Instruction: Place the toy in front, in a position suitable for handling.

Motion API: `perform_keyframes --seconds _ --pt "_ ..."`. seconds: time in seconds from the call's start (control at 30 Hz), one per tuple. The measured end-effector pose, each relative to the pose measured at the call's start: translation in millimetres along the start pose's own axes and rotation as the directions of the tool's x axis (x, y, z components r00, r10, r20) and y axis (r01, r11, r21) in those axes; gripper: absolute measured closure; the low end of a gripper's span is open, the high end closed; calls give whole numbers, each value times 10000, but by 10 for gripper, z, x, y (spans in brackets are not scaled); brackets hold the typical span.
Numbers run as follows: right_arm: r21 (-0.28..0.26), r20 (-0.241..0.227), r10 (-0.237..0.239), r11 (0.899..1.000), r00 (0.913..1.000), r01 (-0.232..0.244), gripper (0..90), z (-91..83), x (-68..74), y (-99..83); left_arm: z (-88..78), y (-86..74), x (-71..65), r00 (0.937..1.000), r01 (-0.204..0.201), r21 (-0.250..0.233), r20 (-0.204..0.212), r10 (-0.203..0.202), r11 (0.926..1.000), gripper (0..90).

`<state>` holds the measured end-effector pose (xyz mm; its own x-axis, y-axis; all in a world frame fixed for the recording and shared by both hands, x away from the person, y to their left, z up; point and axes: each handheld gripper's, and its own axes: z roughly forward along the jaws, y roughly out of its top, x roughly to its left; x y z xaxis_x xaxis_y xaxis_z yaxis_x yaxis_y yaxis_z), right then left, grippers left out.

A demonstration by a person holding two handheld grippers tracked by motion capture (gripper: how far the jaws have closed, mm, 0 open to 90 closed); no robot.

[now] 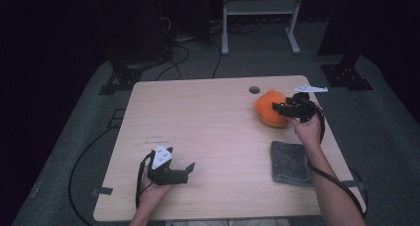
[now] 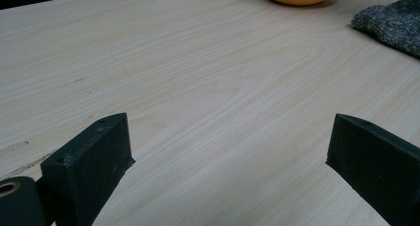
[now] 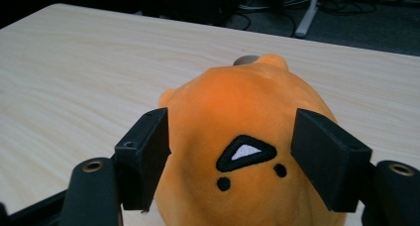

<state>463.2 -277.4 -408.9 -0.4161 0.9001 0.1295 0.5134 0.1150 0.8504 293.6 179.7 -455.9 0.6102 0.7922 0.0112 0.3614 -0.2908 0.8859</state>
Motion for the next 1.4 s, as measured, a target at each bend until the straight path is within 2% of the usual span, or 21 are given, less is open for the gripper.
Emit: perform_keyframes --seconds 0.1,0.23,0.37,0.4,0.43,0.57,0.73,0.9,1.1,1.17,1.37,1.4 --pt "62 272 158 9999 9995 -160 311 43 8 -11 -8 0 5 10000 24 0 -35 -24 10000 29" --pt "499 860 184 9985 9961 -228 342 126 0 -103 -12 0 4 10000 59 -41 -69 -59 10000 29" --pt "269 931 958 9948 9910 -987 391 120 -97 -228 -11 -4 -3 10000 26 16 -88 -26 10000 29" --pt "269 931 958 9948 9910 -987 391 120 -97 -228 -11 -4 -3 10000 26 16 -88 -26 10000 29" --pt "303 992 968 9945 9903 -1003 437 112 -114 -251 0 -6 -9 9999 90 0 -61 -90 10000 29" --pt "664 1225 670 9949 9902 -756 510 113 -64 -208 5 -5 -13 10000 77 28 -54 -77 10000 29" --pt "634 1607 349 9969 9864 -456 587 96 57 -151 -10 -10 3 9999 115 -43 -124 -115 9999 29" --pt "733 1626 88 9971 9867 -209 646 79 145 -51 -21 -11 34 9996 209 -141 -193 -212 9997 30" --pt "831 1439 -33 9965 9896 -88 670 39 193 14 -46 -8 34 9994 218 -233 -256 -224 9995 30" --pt "800 1354 -453 9962 9898 347 669 -19 283 8 -54 -6 33 9994 221 -299 -274 -229 9993 30" --pt "355 348 -1121 9932 9931 1109 674 -255 577 -11 -61 -2 42 9991 256 -312 -322 -266 9992 30" --pt "214 3 -1168 9929 9932 1167 674 -314 649 -16 -63 -1 41 9991 257 -338 -325 -268 9991 30"
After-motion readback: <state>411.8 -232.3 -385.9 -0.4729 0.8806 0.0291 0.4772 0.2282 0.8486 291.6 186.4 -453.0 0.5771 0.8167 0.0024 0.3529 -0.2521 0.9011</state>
